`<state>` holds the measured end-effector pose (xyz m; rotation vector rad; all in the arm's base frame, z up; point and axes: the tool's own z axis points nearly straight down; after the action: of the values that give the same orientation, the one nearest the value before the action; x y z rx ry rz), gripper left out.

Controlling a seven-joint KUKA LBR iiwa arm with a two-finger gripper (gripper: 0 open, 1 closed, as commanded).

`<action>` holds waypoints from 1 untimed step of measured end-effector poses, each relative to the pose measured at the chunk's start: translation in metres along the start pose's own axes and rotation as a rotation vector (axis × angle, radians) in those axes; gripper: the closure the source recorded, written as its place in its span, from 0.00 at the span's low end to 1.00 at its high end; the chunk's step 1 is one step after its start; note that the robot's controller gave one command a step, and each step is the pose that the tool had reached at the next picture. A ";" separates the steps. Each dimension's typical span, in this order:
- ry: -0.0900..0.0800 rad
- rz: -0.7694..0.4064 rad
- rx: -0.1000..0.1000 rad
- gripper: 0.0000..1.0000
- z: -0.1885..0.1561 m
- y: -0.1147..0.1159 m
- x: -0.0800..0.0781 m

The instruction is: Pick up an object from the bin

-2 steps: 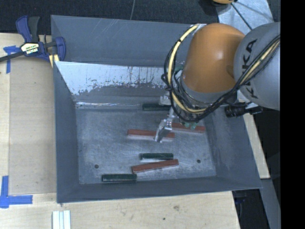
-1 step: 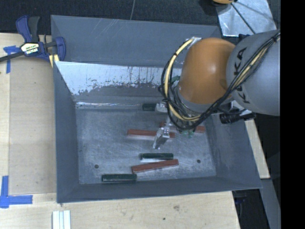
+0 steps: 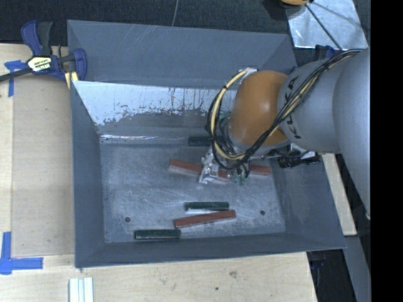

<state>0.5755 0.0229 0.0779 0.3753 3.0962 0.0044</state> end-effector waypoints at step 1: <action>0.000 0.000 0.000 1.00 0.000 0.000 0.000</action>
Offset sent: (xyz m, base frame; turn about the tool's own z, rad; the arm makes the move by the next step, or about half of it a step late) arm 0.0066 0.0013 0.1620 -0.0172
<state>0.5755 0.0229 0.0779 0.3757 3.0961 0.0045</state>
